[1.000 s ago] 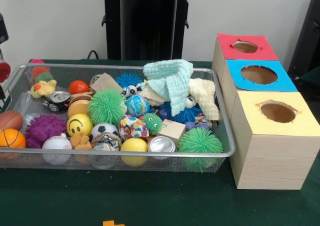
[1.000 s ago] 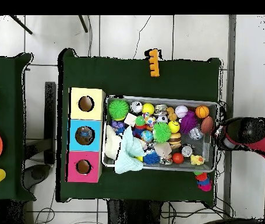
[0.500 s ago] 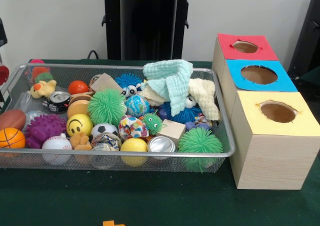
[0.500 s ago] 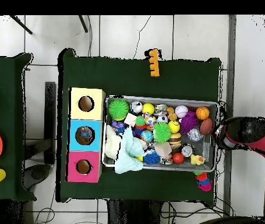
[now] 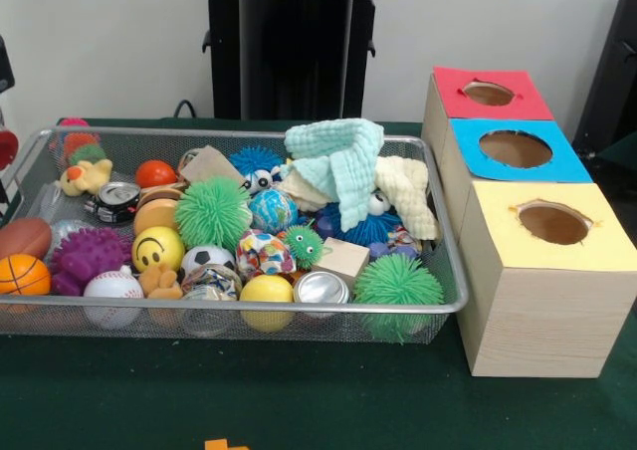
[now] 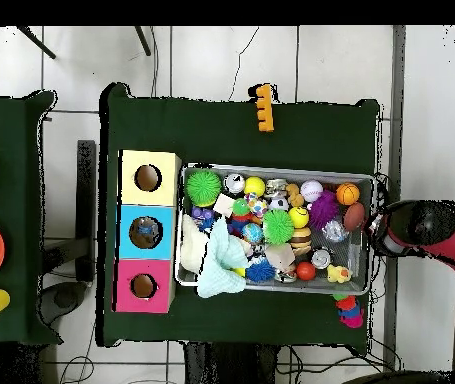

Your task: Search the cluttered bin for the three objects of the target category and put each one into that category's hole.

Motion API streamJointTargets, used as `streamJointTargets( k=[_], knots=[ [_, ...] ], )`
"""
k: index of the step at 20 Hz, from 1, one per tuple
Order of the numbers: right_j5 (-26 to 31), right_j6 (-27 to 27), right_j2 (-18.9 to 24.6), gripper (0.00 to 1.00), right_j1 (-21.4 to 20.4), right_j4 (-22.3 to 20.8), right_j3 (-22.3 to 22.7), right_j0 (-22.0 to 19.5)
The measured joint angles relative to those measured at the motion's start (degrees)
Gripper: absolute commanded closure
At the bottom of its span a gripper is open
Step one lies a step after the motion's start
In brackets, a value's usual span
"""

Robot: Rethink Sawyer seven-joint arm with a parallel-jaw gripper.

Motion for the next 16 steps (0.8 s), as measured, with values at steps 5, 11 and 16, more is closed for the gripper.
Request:
streamJointTargets(
  k=[5, 11, 16],
  knots=[
    [-0.37, 0.0, -0.02, 1.0, -0.12, -0.02, 0.25, -0.01],
    [-0.63, 0.0, -0.03, 1.0, -0.18, -0.06, 0.38, 0.02],
    [-0.68, 0.0, -0.11, 1.0, -0.18, -0.09, 0.38, 0.14]
  ],
)
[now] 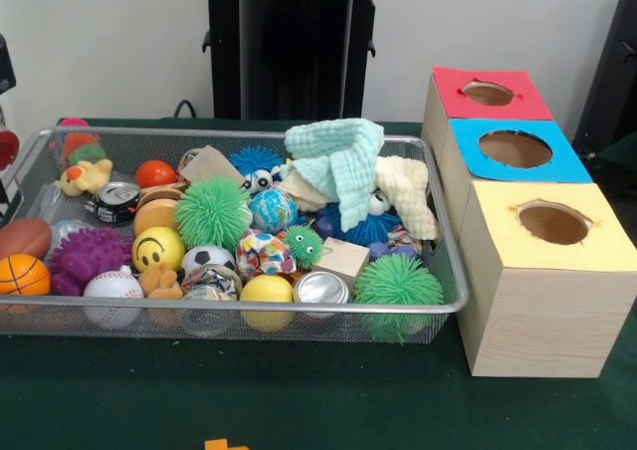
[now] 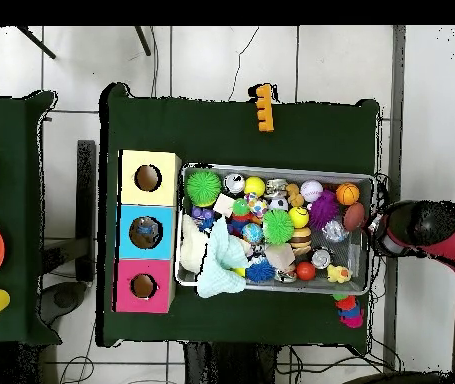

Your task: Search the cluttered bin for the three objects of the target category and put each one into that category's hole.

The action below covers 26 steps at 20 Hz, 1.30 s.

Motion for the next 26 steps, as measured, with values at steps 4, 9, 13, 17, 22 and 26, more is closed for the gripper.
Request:
streamJointTargets(
  k=[4, 9, 13, 17, 22, 26],
  knots=[
    [-0.53, 0.0, -0.76, 1.0, -0.01, -0.33, 0.0, 0.83],
    [-1.26, 0.0, -2.02, 1.0, 0.08, -0.58, -0.12, 2.1],
    [-1.64, 0.0, -3.08, 1.0, 0.28, -0.59, -0.37, 3.06],
    [-1.5, 0.0, -3.6, 1.0, 0.55, -0.63, -0.86, 3.58],
    [-1.15, 0.0, -3.62, 1.0, 0.68, -0.66, -1.15, 3.65],
    [-0.89, 0.0, -3.77, 1.0, 0.83, -0.79, -1.44, 3.92]
  ],
)
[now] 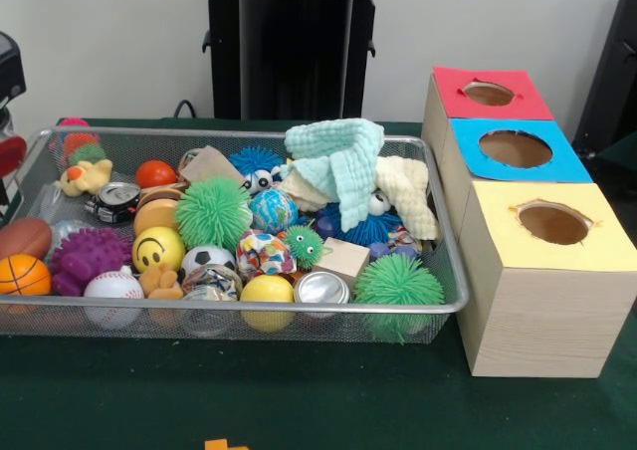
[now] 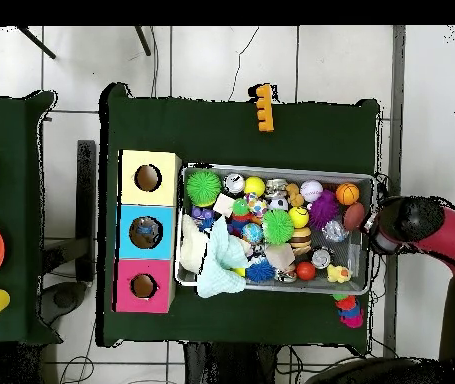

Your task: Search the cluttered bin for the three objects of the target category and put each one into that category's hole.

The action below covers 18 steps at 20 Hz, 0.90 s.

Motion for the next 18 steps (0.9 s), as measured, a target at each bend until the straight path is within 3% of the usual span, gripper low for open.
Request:
streamJointTargets(
  k=[18],
  knots=[
    [4.32, 0.0, -0.45, 1.0, 1.61, -5.16, -3.98, 3.0]
  ],
)
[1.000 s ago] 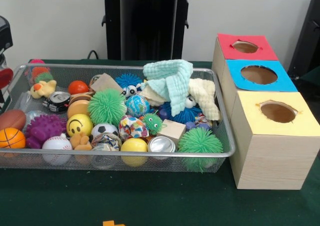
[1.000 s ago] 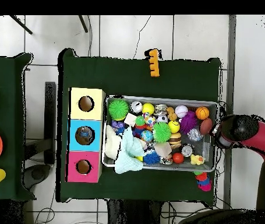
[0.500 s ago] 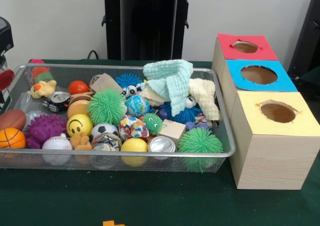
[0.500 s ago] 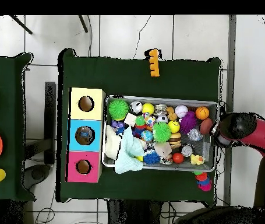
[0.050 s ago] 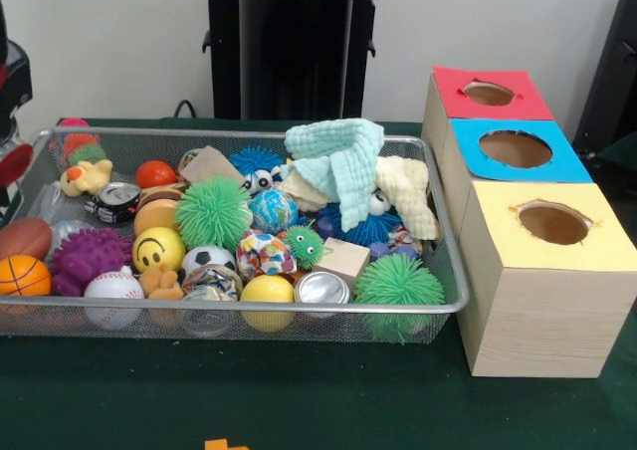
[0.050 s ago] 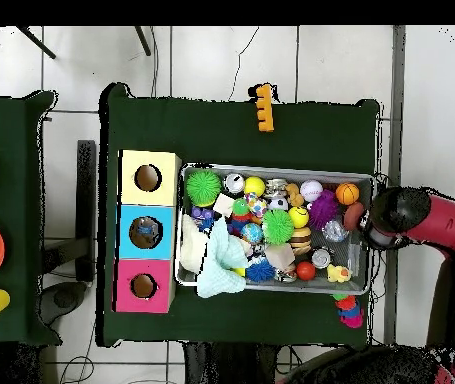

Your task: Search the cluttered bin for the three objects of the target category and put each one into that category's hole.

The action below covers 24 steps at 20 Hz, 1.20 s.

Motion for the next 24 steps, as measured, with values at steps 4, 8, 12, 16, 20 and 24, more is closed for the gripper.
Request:
streamJointTargets(
  k=[4, 8, 12, 16, 20, 24],
  knots=[
    [0.62, 0.0, -0.02, 1.0, 0.24, -0.89, -0.56, 0.44],
    [1.68, 0.0, 0.08, 1.0, 0.6, -1.42, -1.38, 0.67],
    [3.0, -0.02, 0.55, 1.0, 0.94, -1.61, -2.19, 0.43],
    [6.27, -1.85, 3.08, 1.0, 1.37, -2.13, -3.66, -1.29],
    [10.6, -6.45, 6.55, 1.0, 2.1, -2.37, -5.61, -3.83],
    [14.66, -12.15, 9.93, 1.0, 3.02, -2.34, -7.55, -6.38]
  ],
)
